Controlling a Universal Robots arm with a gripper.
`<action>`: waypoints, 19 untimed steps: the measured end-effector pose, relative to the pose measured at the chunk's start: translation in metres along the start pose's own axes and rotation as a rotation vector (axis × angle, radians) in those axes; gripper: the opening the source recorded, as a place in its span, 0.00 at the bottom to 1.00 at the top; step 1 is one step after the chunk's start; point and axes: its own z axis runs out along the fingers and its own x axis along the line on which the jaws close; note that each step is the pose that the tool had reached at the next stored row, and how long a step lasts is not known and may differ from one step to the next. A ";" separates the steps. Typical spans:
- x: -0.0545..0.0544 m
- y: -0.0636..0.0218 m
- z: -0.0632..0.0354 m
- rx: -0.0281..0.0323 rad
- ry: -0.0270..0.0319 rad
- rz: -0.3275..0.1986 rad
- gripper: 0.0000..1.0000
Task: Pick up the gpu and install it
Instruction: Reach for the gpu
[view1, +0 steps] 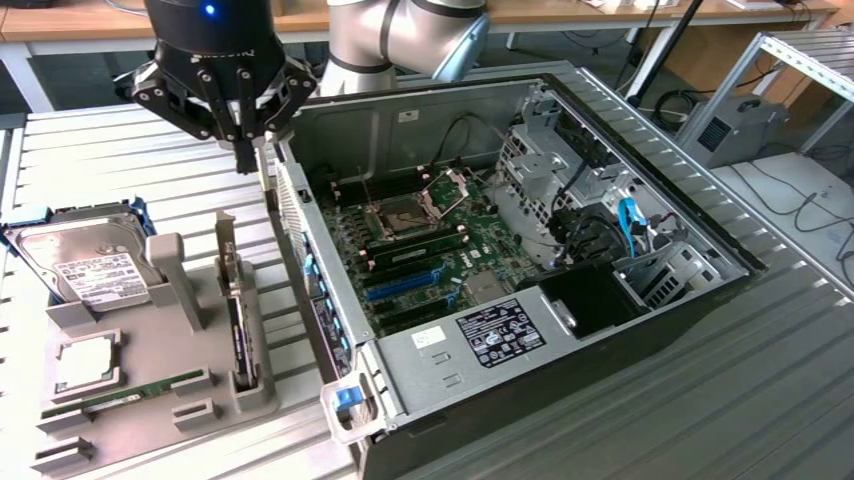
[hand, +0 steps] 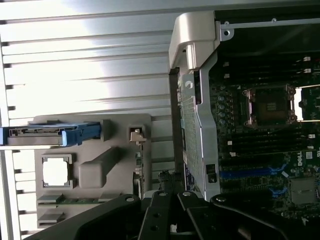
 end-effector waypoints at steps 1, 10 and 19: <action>0.000 0.0000 0.0000 0.0000 0.0000 0.000 0.11; 0.003 -0.0003 -0.0001 0.0000 0.0000 0.000 0.11; 0.003 -0.0047 -0.0002 -0.0001 -0.0001 0.000 0.11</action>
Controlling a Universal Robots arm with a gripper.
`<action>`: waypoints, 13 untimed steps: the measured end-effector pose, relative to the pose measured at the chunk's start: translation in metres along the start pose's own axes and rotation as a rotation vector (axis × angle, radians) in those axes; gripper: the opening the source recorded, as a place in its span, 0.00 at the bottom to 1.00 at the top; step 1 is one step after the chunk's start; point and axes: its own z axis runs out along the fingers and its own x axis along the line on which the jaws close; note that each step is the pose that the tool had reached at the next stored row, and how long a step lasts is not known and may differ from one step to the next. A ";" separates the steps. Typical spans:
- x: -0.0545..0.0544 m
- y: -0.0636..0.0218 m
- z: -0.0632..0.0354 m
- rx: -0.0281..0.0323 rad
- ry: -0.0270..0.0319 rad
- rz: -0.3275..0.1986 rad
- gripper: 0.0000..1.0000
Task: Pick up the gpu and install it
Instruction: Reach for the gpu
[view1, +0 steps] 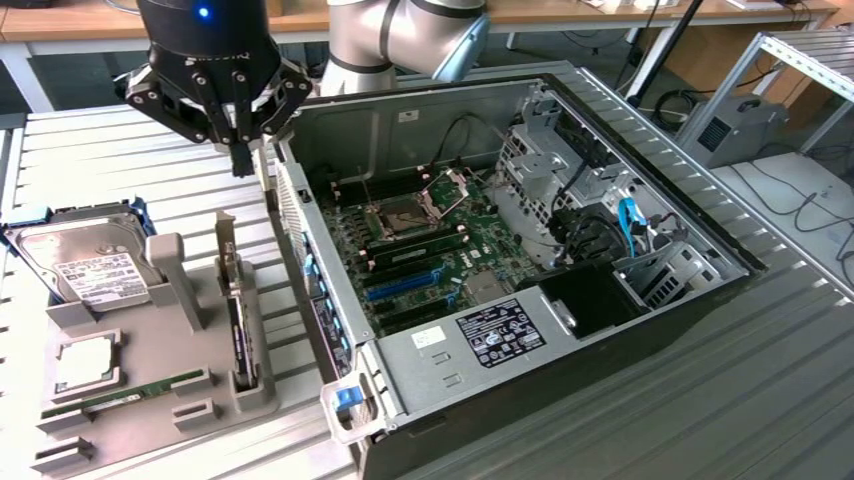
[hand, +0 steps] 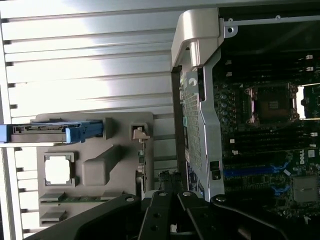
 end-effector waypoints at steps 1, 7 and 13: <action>0.000 -0.0011 -0.0001 0.0000 0.0000 0.000 0.11; -0.001 -0.0083 -0.0002 0.0001 0.0000 0.000 0.11; -0.001 -0.0131 -0.0002 0.0000 0.0000 0.000 0.11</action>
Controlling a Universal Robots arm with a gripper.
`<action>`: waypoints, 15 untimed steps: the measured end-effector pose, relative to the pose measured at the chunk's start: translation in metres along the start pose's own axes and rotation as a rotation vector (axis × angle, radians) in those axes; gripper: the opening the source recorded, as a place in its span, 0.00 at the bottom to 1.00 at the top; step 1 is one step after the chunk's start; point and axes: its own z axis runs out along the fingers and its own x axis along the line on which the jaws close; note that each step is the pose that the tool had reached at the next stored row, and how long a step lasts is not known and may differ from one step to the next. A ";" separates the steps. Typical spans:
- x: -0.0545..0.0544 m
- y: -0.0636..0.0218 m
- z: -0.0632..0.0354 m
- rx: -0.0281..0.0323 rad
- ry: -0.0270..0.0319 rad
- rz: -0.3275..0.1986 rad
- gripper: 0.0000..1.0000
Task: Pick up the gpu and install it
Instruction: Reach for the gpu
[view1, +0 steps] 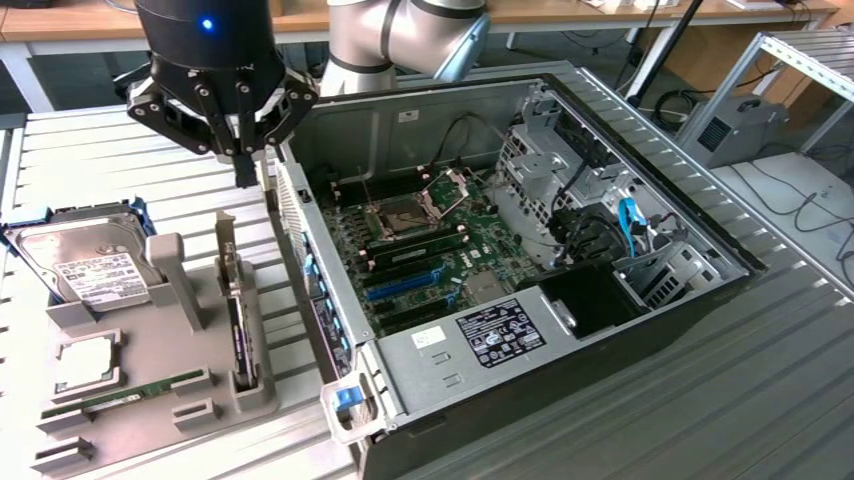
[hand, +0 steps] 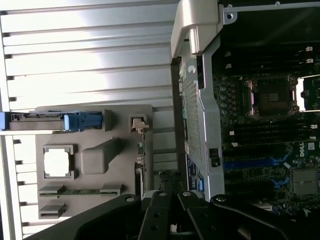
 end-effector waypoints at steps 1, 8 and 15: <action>0.000 -0.0008 0.0000 0.0000 0.0000 0.000 0.11; -0.001 -0.0129 -0.0002 0.0001 0.0000 0.000 0.11; -0.004 -0.0567 -0.0012 0.0001 0.0000 0.000 0.11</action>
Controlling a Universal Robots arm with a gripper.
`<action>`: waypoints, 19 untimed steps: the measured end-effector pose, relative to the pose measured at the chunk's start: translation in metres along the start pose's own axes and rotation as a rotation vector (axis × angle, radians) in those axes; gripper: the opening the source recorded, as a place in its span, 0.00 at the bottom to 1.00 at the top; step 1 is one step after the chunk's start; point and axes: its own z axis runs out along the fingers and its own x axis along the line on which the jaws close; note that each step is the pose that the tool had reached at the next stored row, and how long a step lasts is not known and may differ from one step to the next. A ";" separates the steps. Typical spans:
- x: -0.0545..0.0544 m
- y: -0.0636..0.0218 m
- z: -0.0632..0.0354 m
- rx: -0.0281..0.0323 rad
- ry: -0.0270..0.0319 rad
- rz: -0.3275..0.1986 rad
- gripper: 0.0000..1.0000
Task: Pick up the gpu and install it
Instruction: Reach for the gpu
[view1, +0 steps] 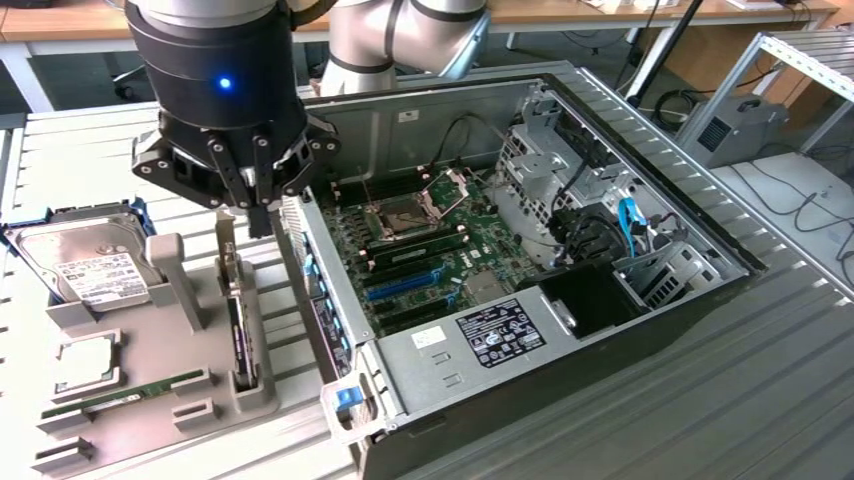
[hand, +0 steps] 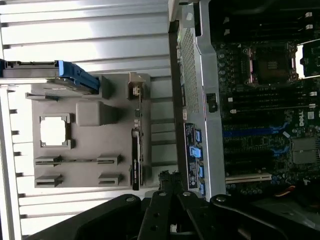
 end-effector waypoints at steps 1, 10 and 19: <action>0.000 -0.0041 -0.0001 0.0000 0.0001 0.000 0.11; -0.002 -0.0211 -0.0004 0.0000 0.0000 0.000 0.11; -0.002 -0.0272 -0.0006 0.0001 0.0001 0.000 0.11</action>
